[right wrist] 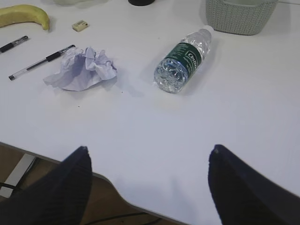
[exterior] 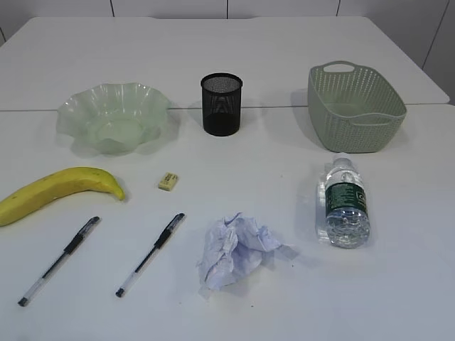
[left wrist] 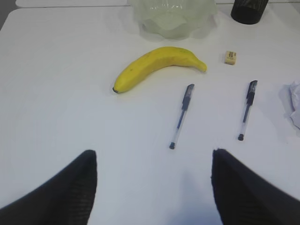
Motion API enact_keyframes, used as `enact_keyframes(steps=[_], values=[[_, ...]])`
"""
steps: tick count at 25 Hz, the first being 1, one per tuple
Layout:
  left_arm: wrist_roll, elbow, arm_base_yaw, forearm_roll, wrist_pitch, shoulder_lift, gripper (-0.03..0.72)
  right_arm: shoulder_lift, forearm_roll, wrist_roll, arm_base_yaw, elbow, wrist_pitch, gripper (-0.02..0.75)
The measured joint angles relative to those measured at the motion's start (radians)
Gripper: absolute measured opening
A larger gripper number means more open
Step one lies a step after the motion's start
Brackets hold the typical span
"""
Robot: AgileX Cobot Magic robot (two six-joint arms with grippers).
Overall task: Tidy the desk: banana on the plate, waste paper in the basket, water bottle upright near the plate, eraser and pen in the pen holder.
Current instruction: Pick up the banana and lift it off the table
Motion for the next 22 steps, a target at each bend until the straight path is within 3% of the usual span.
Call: enact_keyframes(steps=[15,22], values=[[0.000,-0.002,0.000,-0.005,-0.004,0.000,0.525,0.000,0.000,0.000,0.000,-0.002,0.000,0.573],[0.000,-0.062,0.000,-0.046,-0.043,0.039,0.524,0.005,0.004,0.000,0.000,-0.064,-0.017,0.573]])
